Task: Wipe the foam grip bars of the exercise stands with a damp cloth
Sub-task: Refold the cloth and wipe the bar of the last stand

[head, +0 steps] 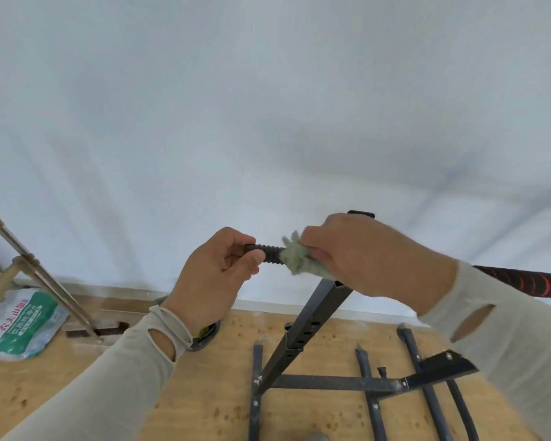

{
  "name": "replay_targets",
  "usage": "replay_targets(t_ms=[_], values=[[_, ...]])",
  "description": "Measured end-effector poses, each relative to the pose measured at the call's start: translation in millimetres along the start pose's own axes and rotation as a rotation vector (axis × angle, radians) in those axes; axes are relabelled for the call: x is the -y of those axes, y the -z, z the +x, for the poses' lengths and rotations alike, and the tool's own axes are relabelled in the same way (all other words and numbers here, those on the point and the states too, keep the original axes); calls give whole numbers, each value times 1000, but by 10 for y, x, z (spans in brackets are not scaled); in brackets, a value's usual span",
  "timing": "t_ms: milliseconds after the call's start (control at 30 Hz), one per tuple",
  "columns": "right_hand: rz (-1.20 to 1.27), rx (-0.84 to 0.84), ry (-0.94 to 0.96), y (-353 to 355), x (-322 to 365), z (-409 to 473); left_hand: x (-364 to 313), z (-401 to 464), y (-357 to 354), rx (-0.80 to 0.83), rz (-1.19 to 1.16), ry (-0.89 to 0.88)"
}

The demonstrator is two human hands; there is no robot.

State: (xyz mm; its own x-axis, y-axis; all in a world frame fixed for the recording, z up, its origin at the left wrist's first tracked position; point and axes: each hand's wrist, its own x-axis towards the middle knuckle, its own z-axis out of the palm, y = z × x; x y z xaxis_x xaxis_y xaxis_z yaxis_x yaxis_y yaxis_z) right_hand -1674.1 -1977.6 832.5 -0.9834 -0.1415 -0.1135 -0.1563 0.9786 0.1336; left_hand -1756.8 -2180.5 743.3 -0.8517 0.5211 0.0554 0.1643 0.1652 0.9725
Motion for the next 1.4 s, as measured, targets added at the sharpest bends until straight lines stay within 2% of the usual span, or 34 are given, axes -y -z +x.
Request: replay_targets(t_ms=[133, 333, 400, 467, 567, 667, 733, 867, 933, 1000, 1100, 1200, 1300, 1400], values=[[-228, 99, 6, 27, 60, -197, 26, -4, 17, -8, 11, -7], [-313, 59, -101, 29, 265, -110, 109, -15, 141, 14, 60, 3], [-212, 1, -128, 32, 327, 6, 87, -25, 144, 9, 64, 4], [12, -84, -147, 0, 403, 185, 53, -35, 136, 6, 60, 7], [355, -63, -179, -51, 569, 466, 56, -54, 127, -6, 45, 1], [412, -43, -140, -16, 550, 490, 67, -67, 115, -34, -12, 21], [343, -8, -106, 63, 409, 351, 74, -73, 79, -30, -23, 22], [-129, 149, -58, 168, 84, 5, 79, -85, 19, -12, -20, 14], [-215, 160, -61, 162, -7, -105, 69, -76, 17, -12, -23, 18], [-192, 165, -76, 159, -33, -151, 55, -73, 20, -9, -14, 19], [-140, 73, -78, 120, 82, -77, 32, -77, 16, -11, -3, 24], [81, -13, -136, 24, 349, 174, 2, -87, 5, -12, -51, 35], [259, 35, -174, -12, 525, 425, 2, -90, 1, -19, -63, 29], [321, 88, -146, 42, 448, 405, 1, -99, 8, -15, -64, 25]])
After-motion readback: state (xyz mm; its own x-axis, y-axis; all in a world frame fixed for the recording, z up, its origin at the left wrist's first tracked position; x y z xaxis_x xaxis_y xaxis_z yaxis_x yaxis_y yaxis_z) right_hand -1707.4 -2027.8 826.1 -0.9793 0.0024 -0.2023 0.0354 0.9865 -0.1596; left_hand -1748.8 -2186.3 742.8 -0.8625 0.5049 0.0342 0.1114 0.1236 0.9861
